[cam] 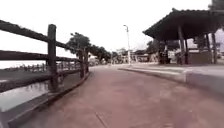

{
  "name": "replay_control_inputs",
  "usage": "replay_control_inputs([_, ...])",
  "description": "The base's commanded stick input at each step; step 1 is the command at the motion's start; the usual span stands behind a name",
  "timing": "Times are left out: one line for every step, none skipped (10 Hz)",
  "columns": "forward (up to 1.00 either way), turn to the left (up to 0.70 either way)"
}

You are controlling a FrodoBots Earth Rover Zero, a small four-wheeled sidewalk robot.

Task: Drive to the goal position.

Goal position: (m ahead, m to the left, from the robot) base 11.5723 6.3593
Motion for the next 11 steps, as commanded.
replay_control_inputs([1.00,0.00])
replay_control_inputs([1.00,0.00])
replay_control_inputs([1.00,0.00])
replay_control_inputs([1.00,0.00])
replay_control_inputs([1.00,0.00])
replay_control_inputs([1.00,0.00])
replay_control_inputs([1.00,0.00])
replay_control_inputs([1.00,0.00])
replay_control_inputs([1.00,0.00])
replay_control_inputs([1.00,0.00])
replay_control_inputs([1.00,0.00])
